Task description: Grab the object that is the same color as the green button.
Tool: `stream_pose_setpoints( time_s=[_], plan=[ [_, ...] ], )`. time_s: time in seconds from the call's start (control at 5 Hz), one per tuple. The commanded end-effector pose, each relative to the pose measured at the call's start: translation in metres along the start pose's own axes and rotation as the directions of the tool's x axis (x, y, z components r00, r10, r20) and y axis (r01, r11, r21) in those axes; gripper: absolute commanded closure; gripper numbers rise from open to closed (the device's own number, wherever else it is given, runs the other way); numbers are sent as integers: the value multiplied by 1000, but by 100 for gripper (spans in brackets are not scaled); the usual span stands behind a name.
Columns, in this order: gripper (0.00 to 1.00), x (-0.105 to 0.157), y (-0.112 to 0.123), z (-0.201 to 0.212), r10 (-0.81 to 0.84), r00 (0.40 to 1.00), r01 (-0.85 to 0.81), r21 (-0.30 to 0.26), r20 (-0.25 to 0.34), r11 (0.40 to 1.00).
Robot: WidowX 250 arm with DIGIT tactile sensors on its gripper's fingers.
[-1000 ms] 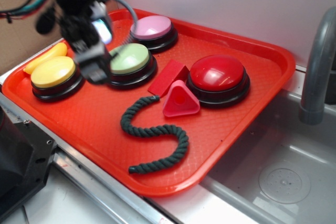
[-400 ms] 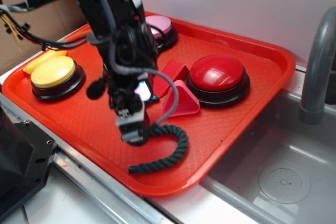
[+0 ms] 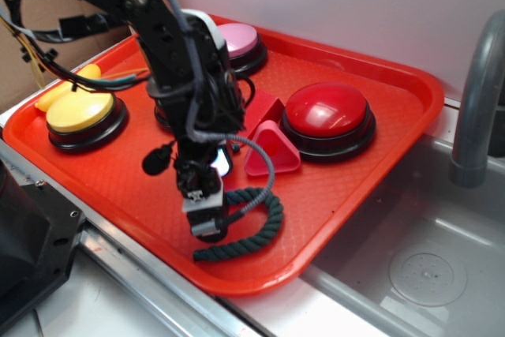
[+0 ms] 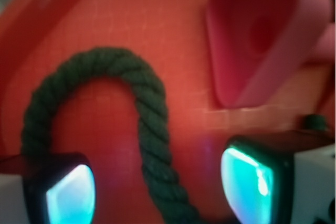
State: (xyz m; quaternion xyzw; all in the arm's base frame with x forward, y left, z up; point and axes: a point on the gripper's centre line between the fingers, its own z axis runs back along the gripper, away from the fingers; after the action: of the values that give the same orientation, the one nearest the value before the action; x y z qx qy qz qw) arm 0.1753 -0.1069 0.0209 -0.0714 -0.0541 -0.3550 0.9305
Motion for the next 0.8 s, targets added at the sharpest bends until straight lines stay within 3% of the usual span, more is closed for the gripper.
stream_pose_setpoints(
  time_s=[0.0,0.2,0.6],
  plan=[
    [91,9,-3,-2,-24,1000,24,19,-18,1000],
    [100,8,-3,-2,-11,1000,11,23,15,1000],
    [100,12,-4,3,25,999,-23,50,-31,998]
  ],
)
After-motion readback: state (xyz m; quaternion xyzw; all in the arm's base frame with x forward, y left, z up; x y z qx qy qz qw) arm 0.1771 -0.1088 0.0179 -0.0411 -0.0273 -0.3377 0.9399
